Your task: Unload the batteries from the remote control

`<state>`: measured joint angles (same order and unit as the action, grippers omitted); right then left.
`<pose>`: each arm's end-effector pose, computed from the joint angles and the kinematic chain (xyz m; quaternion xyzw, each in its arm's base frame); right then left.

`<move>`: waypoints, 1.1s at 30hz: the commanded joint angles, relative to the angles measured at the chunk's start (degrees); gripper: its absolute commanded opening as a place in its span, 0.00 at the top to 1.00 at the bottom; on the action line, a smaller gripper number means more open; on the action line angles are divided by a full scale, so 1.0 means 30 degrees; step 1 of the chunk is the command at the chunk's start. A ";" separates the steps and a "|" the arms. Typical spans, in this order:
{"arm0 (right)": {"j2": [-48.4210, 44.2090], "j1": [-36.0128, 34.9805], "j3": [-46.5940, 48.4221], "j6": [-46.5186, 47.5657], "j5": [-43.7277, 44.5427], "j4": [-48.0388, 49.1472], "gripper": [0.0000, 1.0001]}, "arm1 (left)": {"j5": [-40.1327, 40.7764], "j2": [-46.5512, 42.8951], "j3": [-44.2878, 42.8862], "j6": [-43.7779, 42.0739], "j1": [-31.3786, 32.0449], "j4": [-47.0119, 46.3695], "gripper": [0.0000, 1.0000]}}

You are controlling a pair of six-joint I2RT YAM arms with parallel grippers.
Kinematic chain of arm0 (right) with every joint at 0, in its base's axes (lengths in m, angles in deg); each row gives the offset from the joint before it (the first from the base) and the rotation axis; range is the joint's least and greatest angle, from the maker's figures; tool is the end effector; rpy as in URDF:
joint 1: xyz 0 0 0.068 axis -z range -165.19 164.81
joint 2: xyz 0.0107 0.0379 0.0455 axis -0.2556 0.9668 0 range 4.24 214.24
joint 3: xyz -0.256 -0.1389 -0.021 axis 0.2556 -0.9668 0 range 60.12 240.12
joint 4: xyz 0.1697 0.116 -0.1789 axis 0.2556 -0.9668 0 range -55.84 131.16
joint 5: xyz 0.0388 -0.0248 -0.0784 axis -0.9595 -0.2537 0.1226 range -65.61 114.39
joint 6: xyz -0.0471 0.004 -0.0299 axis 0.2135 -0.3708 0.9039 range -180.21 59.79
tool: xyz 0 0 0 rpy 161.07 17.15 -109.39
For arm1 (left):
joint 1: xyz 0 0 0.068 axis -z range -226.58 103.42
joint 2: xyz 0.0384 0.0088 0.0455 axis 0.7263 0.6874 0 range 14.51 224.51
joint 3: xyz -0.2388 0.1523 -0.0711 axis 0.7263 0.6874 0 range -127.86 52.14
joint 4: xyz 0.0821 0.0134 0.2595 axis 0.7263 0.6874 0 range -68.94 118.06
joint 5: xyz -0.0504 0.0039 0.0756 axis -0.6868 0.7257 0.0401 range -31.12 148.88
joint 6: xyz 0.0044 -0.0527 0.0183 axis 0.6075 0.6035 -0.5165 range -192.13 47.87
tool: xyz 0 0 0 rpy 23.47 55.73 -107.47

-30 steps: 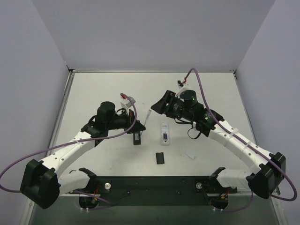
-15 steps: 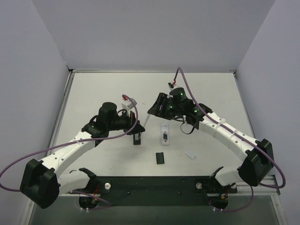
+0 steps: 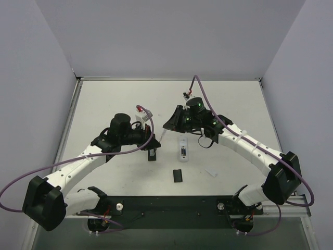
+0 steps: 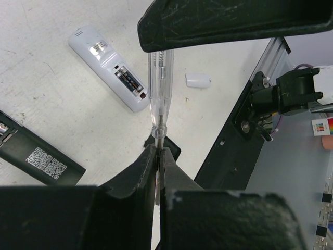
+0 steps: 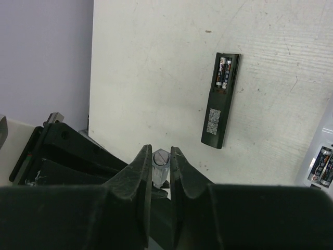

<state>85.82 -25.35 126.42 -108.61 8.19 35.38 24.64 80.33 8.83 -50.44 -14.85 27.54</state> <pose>0.2572 0.2310 0.3446 -0.0209 0.8198 0.4744 0.3200 0.2068 -0.1533 0.2781 0.2208 0.8072 -0.4446 0.3193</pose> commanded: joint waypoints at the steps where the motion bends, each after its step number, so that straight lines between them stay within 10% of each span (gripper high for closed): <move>1: -0.0912 0.0028 -0.0770 0.0225 0.0096 0.1602 1.00 | 0.0366 0.0178 -0.1295 -0.0405 -0.0028 0.0503 0.62; 9: -0.3197 0.0087 -0.5480 0.2624 0.2176 0.8979 1.00 | 0.2707 0.0030 -0.1033 0.1466 -0.1634 0.0944 0.37; 23: 0.2388 -0.0060 -0.7922 0.7783 0.3705 2.4152 1.00 | 0.1452 0.6122 -0.3199 0.5223 -0.6121 0.0855 0.52; 33: 0.4856 -0.0352 -0.7247 0.8984 0.3967 2.5511 1.00 | 0.1016 0.9548 -0.3552 0.4984 -0.6620 0.1035 0.60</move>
<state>100.60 -25.79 103.38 -84.68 19.33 101.89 29.53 106.10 0.02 -35.51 -34.42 31.32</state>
